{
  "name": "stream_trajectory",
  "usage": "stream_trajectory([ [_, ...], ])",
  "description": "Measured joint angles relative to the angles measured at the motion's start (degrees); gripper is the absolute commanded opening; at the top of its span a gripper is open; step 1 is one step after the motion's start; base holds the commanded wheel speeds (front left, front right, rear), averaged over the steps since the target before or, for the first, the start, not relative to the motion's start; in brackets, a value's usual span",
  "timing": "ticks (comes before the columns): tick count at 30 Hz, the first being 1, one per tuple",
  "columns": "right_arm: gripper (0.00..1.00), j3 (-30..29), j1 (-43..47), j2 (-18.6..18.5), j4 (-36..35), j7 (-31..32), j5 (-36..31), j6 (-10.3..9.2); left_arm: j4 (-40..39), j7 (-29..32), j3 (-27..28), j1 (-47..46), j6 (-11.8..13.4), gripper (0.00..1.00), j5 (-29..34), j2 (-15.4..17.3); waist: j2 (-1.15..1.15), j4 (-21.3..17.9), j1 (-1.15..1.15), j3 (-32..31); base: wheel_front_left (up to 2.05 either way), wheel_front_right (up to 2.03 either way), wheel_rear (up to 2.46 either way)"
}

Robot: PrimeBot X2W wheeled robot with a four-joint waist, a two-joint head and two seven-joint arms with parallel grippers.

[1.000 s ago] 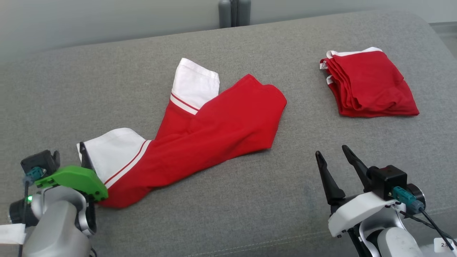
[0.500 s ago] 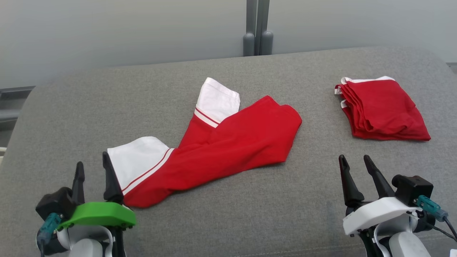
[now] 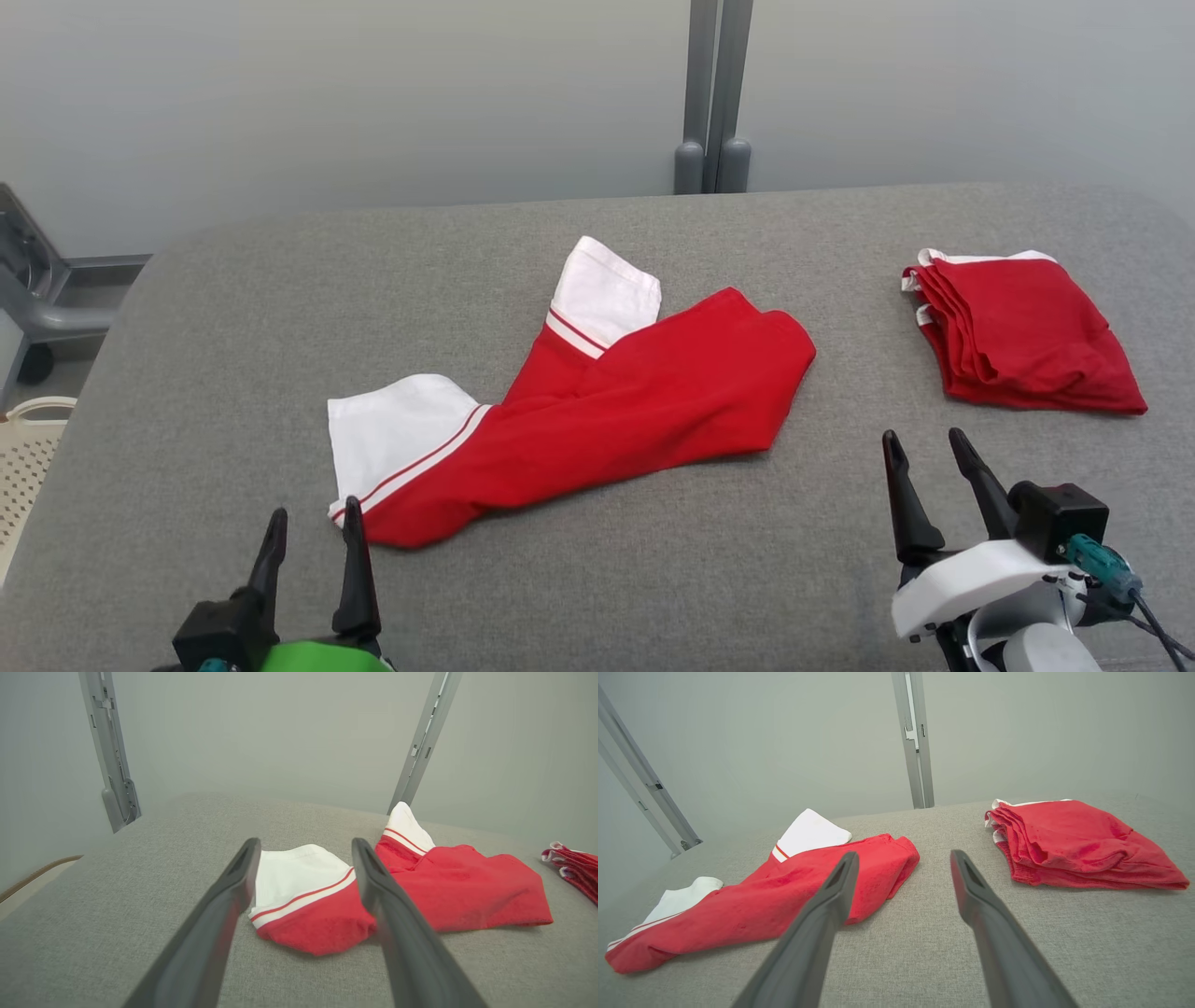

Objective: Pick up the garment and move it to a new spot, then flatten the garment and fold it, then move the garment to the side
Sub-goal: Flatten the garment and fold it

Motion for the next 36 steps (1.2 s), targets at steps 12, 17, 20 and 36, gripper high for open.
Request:
stream_trajectory([
  [12, 1.00, 2.86, 3.38, -0.01, 0.25, 1.98, -7.69, 0.00, 2.08, 0.01, -0.23, 5.47, 0.21, 1.00, 3.05, 1.46, 0.00, 0.94, 0.00, -1.61, 0.00, 0.00, 0.00],
  [17, 1.00, 2.67, 4.15, 0.00, -0.24, 2.65, -8.27, 0.00, 1.97, 0.34, -0.20, 5.70, 0.51, 1.00, 2.93, 1.89, 0.00, 0.80, 0.00, -1.49, 0.00, 0.00, 0.00],
  [20, 1.00, 2.54, 4.17, -0.02, -0.75, 2.65, -8.00, 0.00, 1.81, 0.37, -0.21, 5.69, 0.81, 1.00, 2.90, 1.92, 0.00, 0.51, 0.00, -1.26, 0.00, 0.00, 0.00],
  [36, 1.00, 3.46, 4.03, -0.01, -1.14, 3.16, -6.48, 0.00, 1.64, 0.89, -0.87, 5.39, 1.33, 1.00, 1.66, 1.92, 0.00, -0.71, 0.00, -0.34, 0.00, 0.00, 0.00],
])
